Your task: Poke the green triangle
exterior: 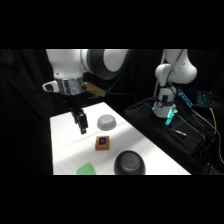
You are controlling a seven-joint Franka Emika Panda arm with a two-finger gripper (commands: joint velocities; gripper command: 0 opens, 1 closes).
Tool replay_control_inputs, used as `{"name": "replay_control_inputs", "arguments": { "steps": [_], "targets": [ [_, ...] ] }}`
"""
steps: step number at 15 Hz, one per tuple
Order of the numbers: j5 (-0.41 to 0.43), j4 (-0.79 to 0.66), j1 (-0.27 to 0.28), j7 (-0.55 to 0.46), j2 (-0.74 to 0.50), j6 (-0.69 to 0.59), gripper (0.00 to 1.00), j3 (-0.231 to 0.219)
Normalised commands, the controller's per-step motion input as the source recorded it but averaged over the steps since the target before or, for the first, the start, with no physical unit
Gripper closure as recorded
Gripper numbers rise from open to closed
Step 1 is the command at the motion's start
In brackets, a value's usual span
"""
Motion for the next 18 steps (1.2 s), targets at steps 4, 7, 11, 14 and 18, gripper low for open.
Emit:
{"name": "replay_control_inputs", "arguments": {
  "steps": [4, 7, 11, 14, 18],
  "targets": [
    [-0.085, 0.64, 0.038, 0.07, 0.39, -0.26, 0.75, -0.004],
    [-0.026, 0.43, 0.019, 0.02, 0.28, -0.17, 1.0, 0.025],
    [0.004, 0.26, 0.012, -0.01, 0.24, 0.01, 0.97, 0.047],
    [0.074, 0.21, -0.006, -0.05, 0.25, 0.1, 0.97, 0.077],
    [0.07, 0.24, 0.006, -0.04, 0.31, 0.17, 0.97, 0.046]
  ]
}}
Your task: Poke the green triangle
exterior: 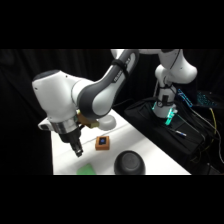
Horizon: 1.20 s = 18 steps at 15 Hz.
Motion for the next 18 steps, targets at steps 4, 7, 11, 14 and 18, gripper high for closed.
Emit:
{"name": "replay_control_inputs", "arguments": {
  "steps": [4, 7, 11, 14, 18],
  "targets": [
    [0.105, 0.36, -0.023, -0.07, 0.36, 0.14, 0.97, 0.058],
    [0.151, 0.44, -0.064, -0.11, 0.38, 0.07, 0.97, 0.096],
    [0.171, 0.42, -0.082, -0.11, 0.36, 0.02, 0.97, 0.122],
    [0.148, 0.33, -0.067, -0.1, 0.31, -0.04, 0.97, 0.115],
    [0.059, 0.05, 0.013, 0.03, 0.02, -0.05, 0.98, 0.017]
  ]
}}
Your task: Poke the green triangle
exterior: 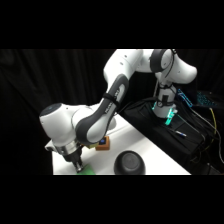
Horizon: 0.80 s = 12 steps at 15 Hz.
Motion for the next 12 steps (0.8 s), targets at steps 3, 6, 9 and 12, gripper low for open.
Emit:
{"name": "replay_control_inputs", "arguments": {
  "steps": [3, 6, 9, 12],
  "targets": [
    [0.004, -0.26, 0.065, 0.12, -0.34, -0.09, 0.95, -0.043],
    [-0.013, -0.4, 0.075, 0.13, -0.53, -0.13, 0.66, -0.05],
    [-0.068, -0.44, 0.104, 0.19, -0.6, -0.25, 0.33, -0.102],
    [-0.138, -0.43, 0.127, 0.2, -0.59, -0.25, 0.0, -0.13]
  ]
}}
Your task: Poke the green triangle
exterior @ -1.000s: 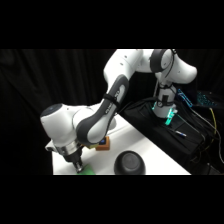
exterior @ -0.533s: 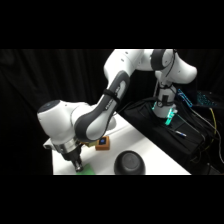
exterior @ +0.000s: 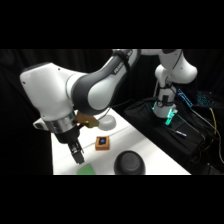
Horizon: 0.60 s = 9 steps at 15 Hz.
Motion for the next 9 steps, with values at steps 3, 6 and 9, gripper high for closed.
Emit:
{"name": "replay_control_inputs", "arguments": {
  "steps": [3, 6, 9],
  "targets": [
    [-0.143, -0.38, 0.095, 0.16, -0.53, -0.16, 0.0, -0.106],
    [-0.119, -0.32, 0.061, 0.12, -0.46, -0.17, 0.0, -0.081],
    [-0.13, -0.27, 0.051, 0.08, -0.36, -0.11, 0.0, -0.059]
  ]
}}
